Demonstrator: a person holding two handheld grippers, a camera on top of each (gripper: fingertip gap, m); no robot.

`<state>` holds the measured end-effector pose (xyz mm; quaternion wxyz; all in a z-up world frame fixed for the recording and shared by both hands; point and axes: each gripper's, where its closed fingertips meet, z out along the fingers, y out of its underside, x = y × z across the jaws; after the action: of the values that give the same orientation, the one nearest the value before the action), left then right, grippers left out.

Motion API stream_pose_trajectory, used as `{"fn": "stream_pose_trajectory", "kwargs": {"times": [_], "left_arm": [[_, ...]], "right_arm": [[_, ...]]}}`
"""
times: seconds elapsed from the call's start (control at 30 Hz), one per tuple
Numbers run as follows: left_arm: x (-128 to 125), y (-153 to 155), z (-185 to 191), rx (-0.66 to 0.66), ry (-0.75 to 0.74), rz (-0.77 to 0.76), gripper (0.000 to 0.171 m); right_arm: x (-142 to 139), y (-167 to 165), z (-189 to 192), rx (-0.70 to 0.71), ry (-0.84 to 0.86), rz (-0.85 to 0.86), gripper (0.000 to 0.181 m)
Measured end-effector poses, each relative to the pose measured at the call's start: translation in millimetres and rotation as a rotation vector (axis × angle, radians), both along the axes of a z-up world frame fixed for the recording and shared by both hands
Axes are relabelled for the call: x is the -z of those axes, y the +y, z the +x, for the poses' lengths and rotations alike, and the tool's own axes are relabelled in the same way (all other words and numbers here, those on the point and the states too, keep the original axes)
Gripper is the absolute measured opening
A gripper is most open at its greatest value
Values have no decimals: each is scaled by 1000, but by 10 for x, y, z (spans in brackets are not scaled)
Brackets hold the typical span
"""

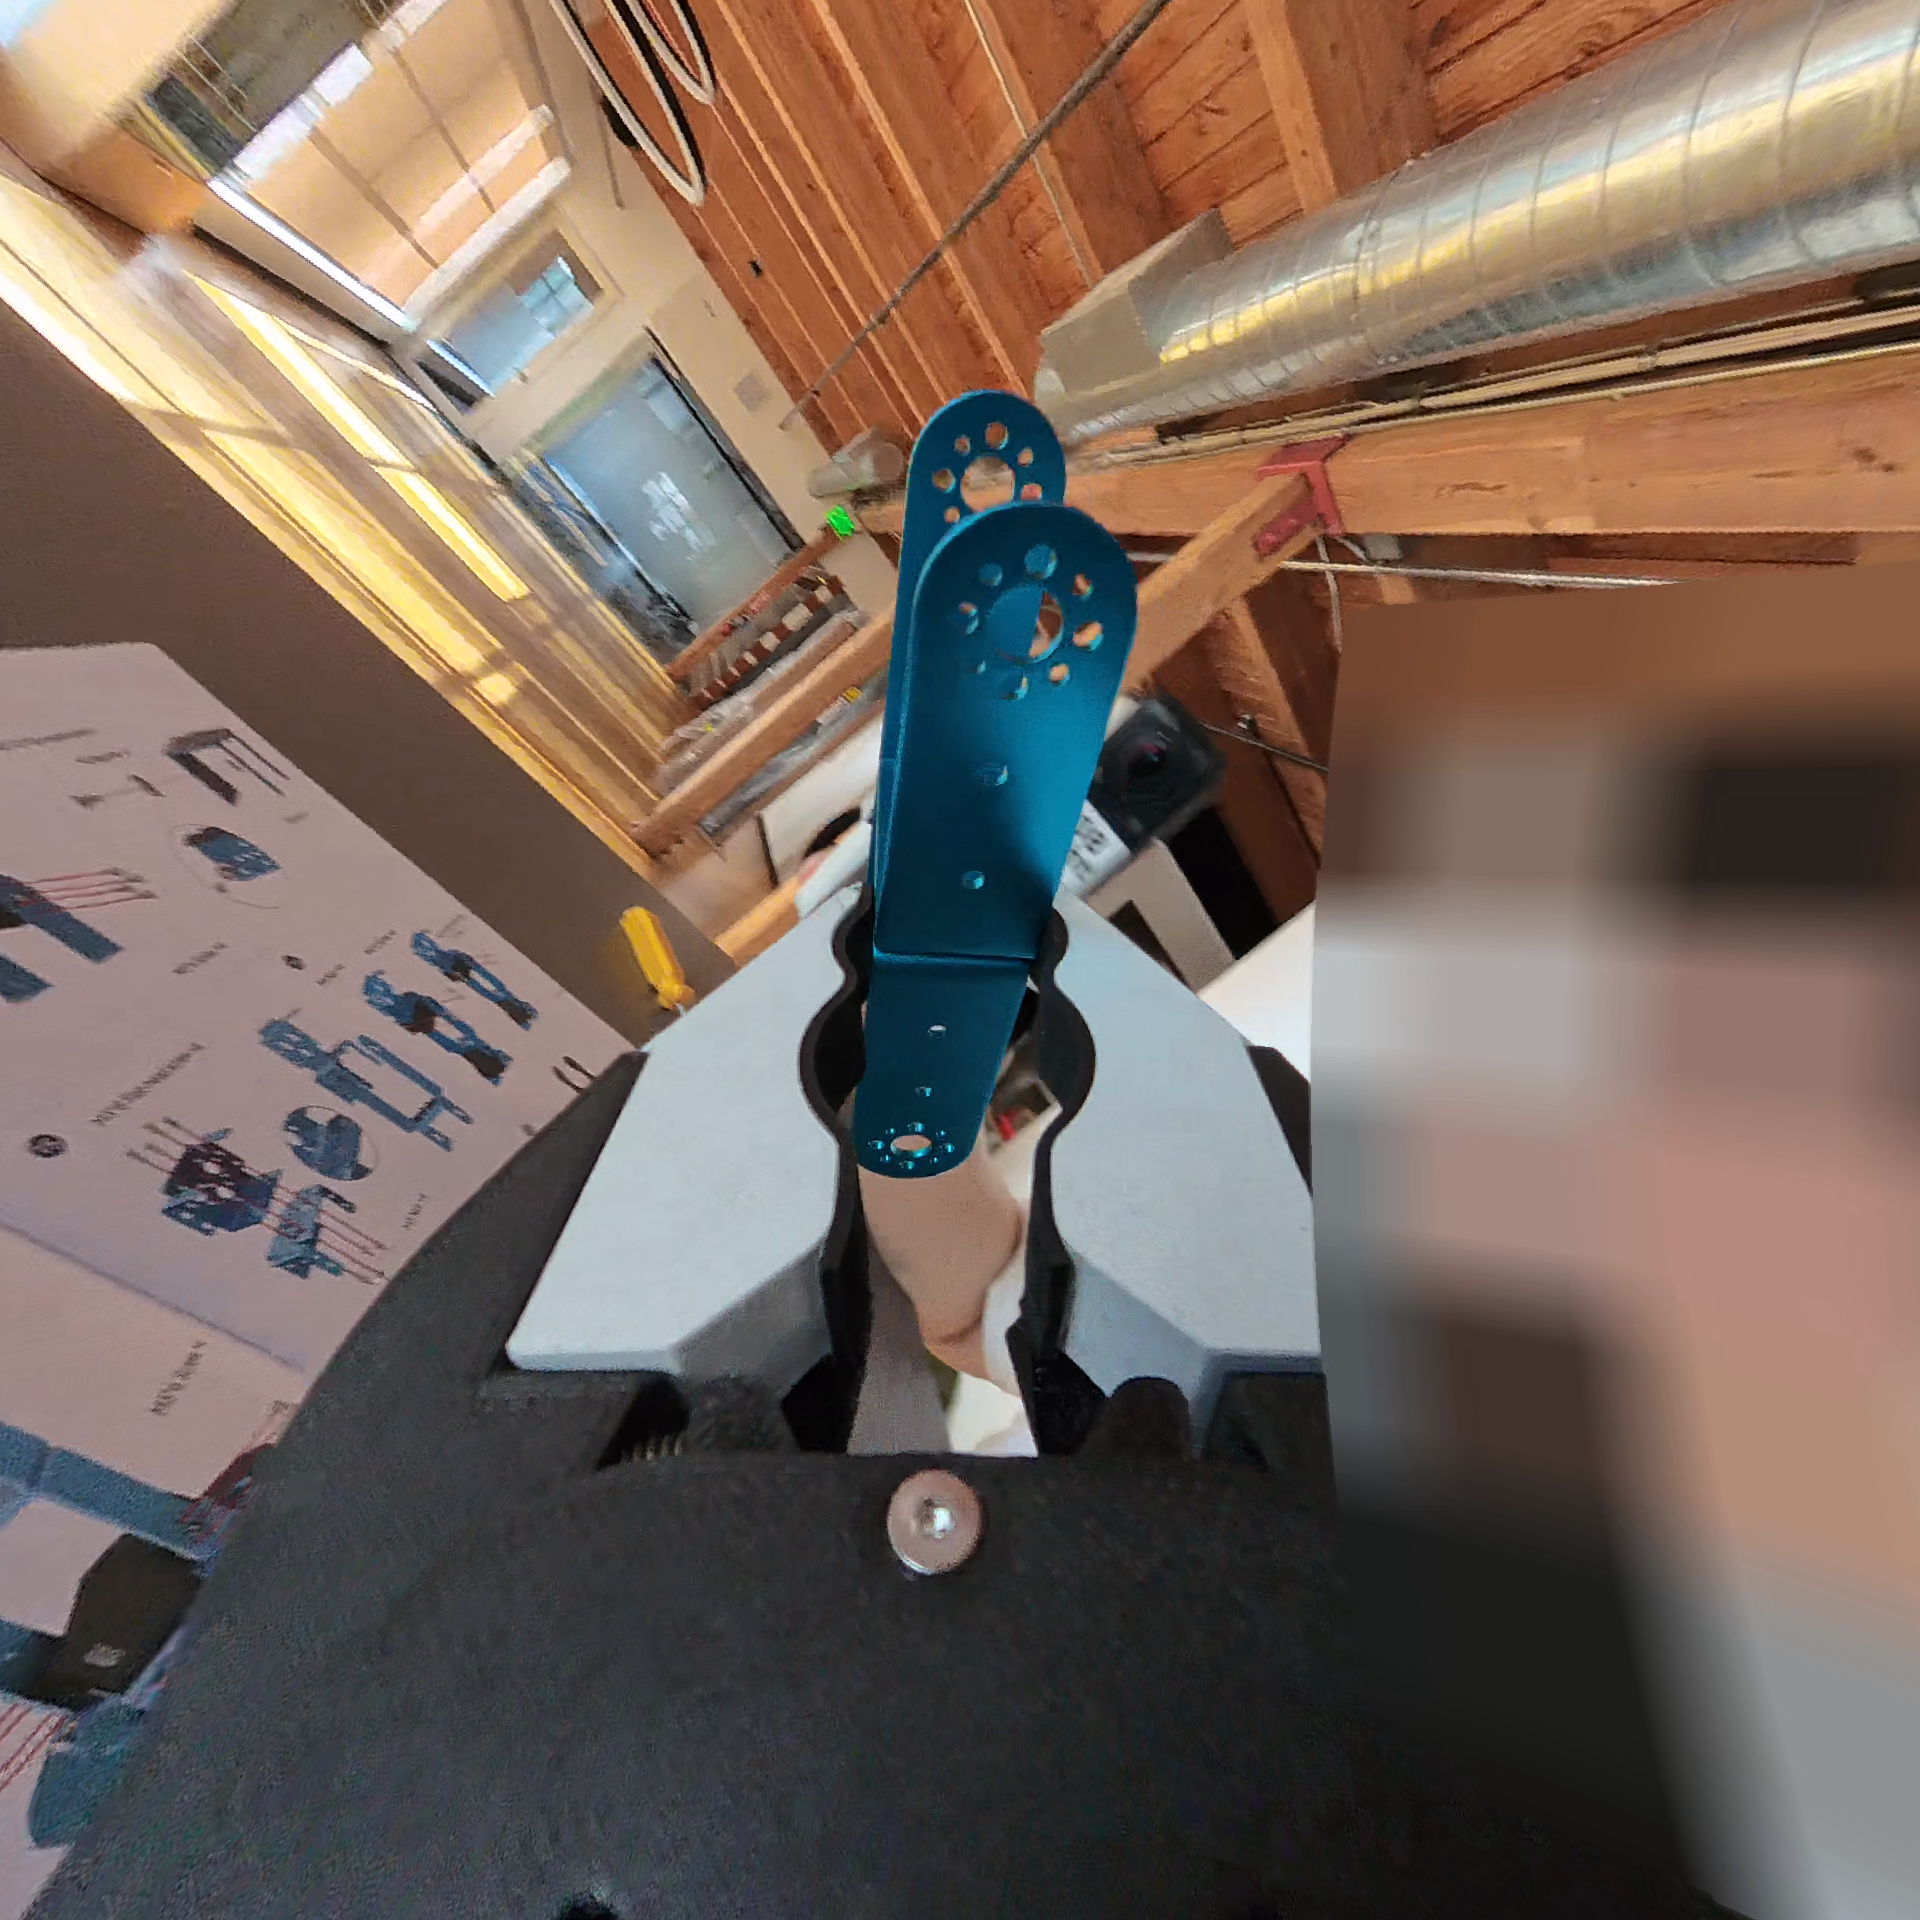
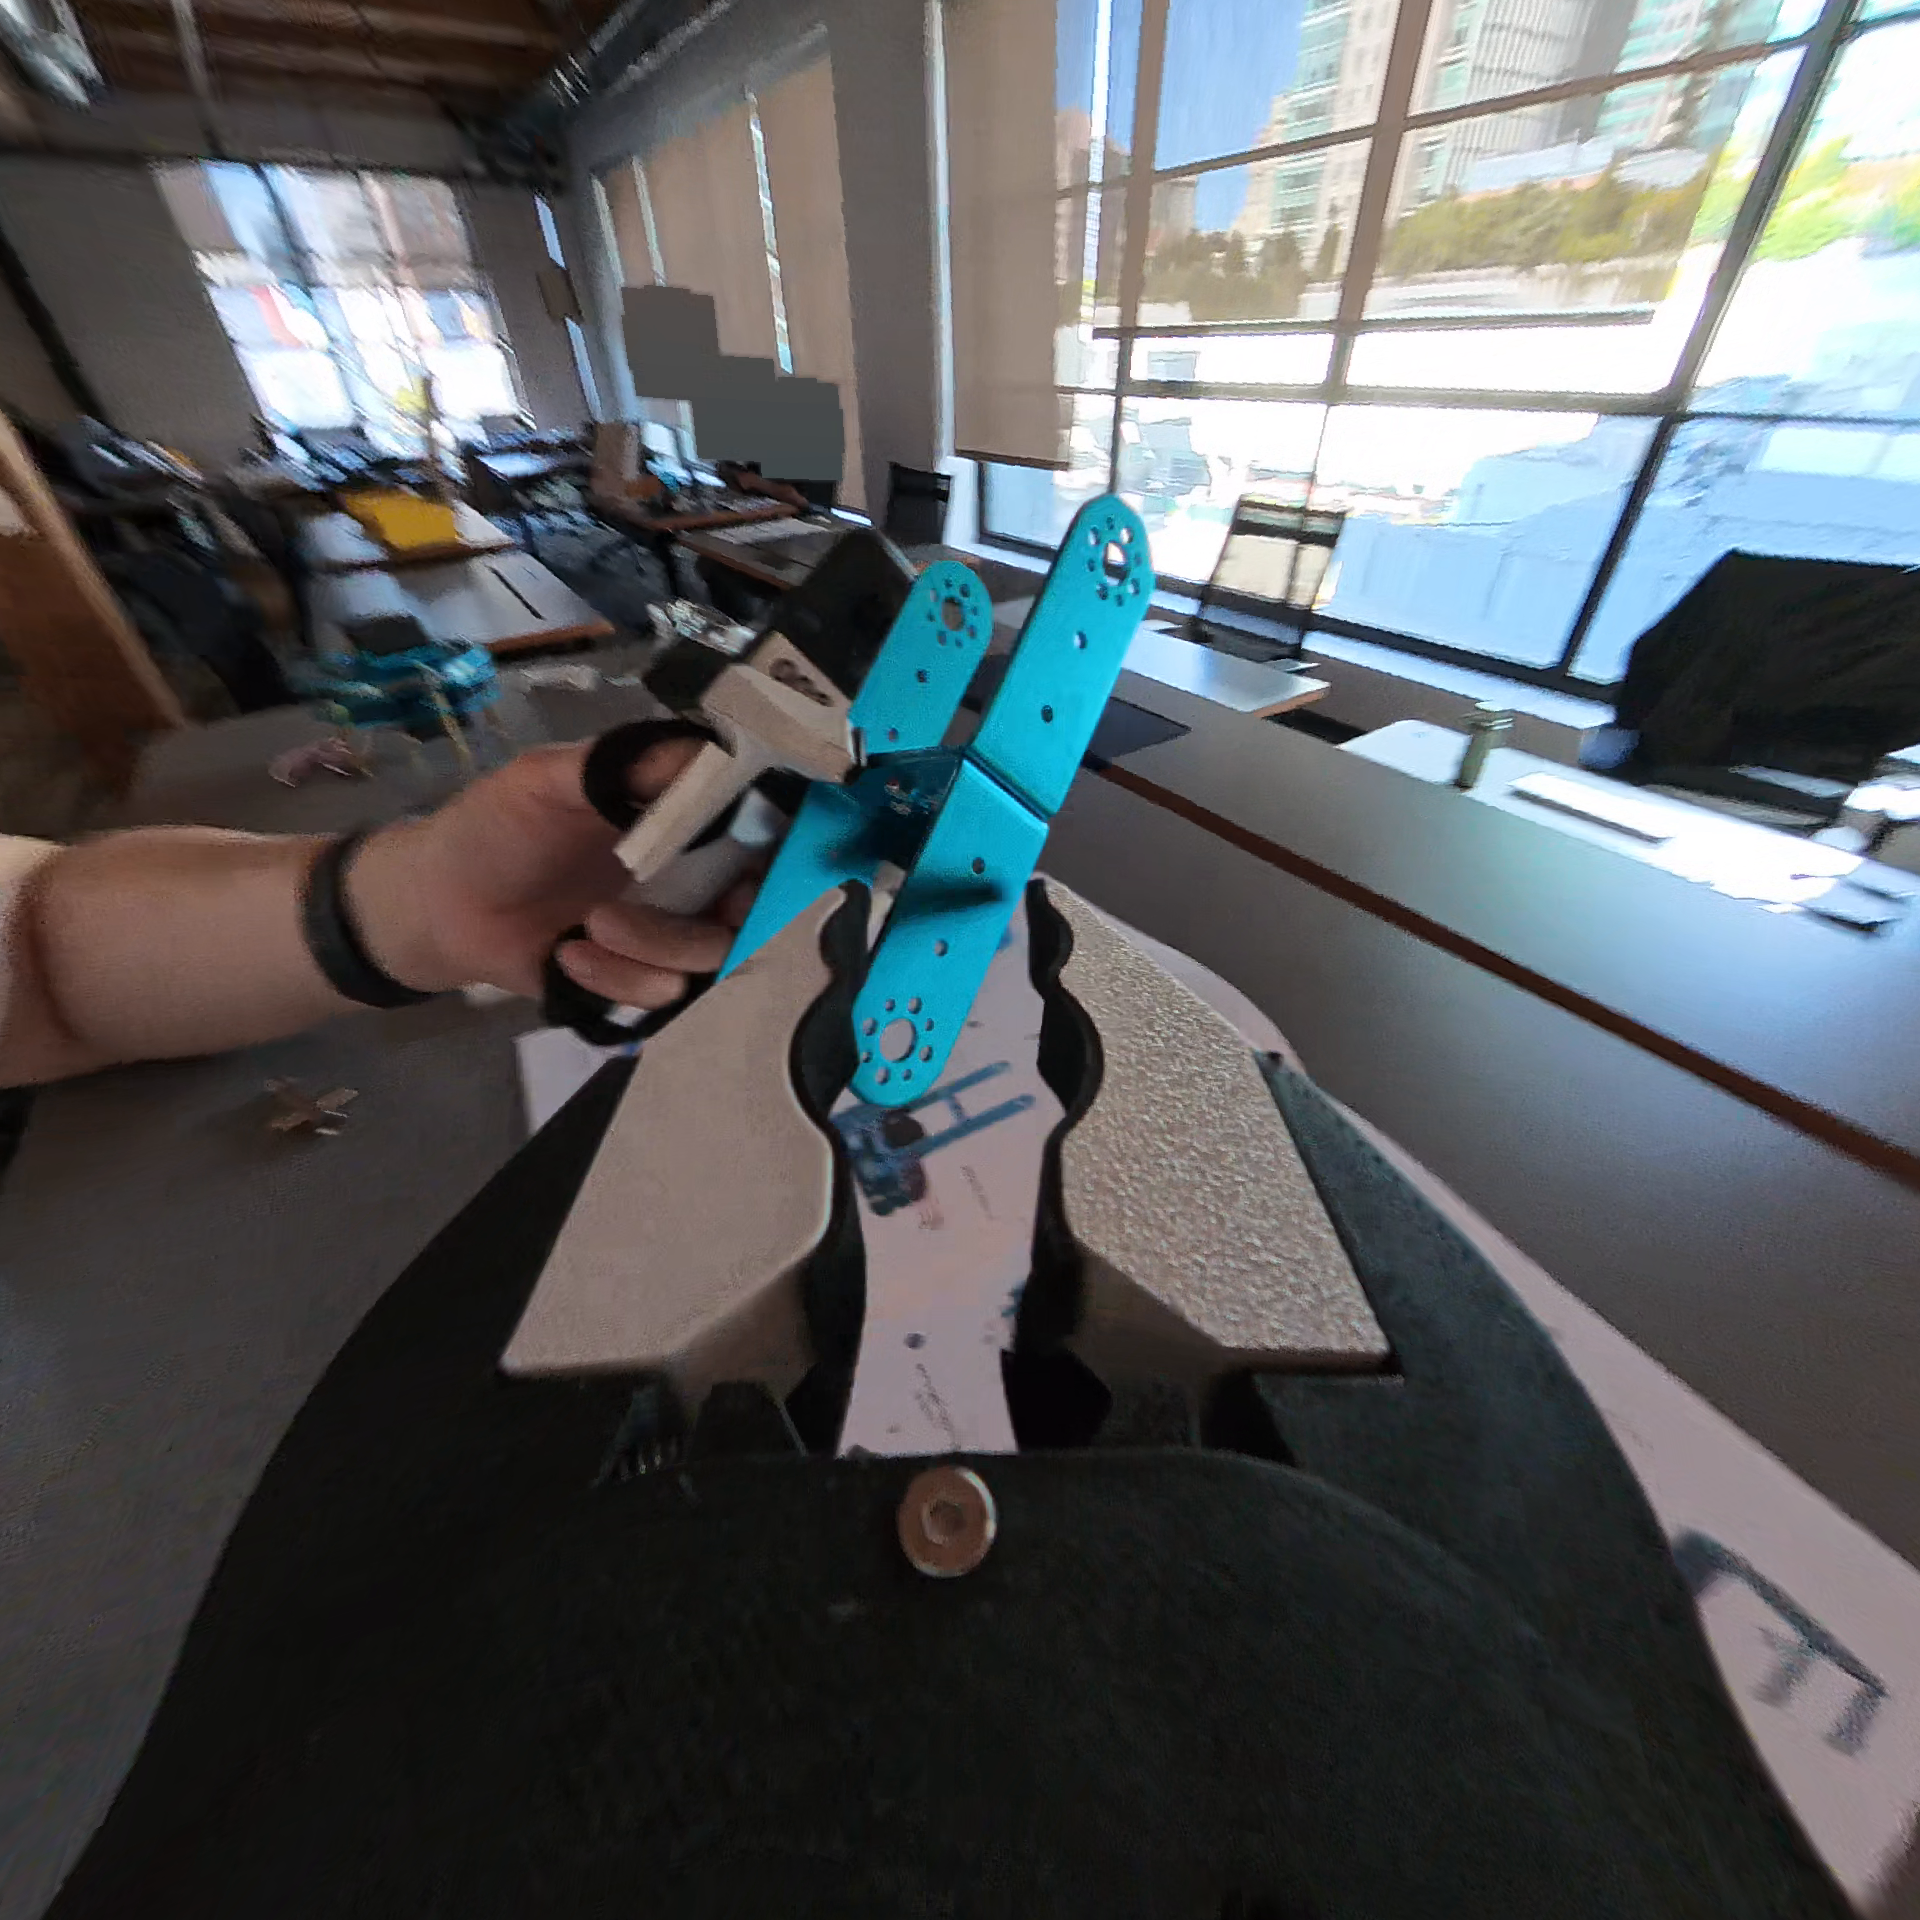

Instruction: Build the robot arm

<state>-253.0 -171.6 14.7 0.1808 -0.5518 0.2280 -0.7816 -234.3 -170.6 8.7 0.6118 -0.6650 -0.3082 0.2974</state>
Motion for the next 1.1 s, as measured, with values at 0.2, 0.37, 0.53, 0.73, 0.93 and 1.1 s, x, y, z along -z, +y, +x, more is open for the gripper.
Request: {"fn": "stream_pose_trajectory", "kwargs": {"times": [0.2, 0.37, 0.53, 0.73, 0.93, 1.1], "left_arm": [[49, 57, 45, -154, 42, 22, 26], [-3, -67, 99, -119, 35, 23, 28], [-236, 131, -92, -159, -40, 109, 77], [-84, -190, -200, 61, 238, 622, 68], [229, -338, -162, 127, 422, 827, 49], [210, -404, -99, 165, 334, 738, 24]], "right_arm": [[70, 106, 101, 277, -425, 290, 22], [12, 109, 176, 393, -514, 369, 2], [-275, 5, 387, 468, -532, 502, 1], [-164, -144, 125, 290, -662, 615, 2], [53, -221, -129, 218, -845, 716, 1], [-22, -258, -136, 226, -788, 698, 1]]}}
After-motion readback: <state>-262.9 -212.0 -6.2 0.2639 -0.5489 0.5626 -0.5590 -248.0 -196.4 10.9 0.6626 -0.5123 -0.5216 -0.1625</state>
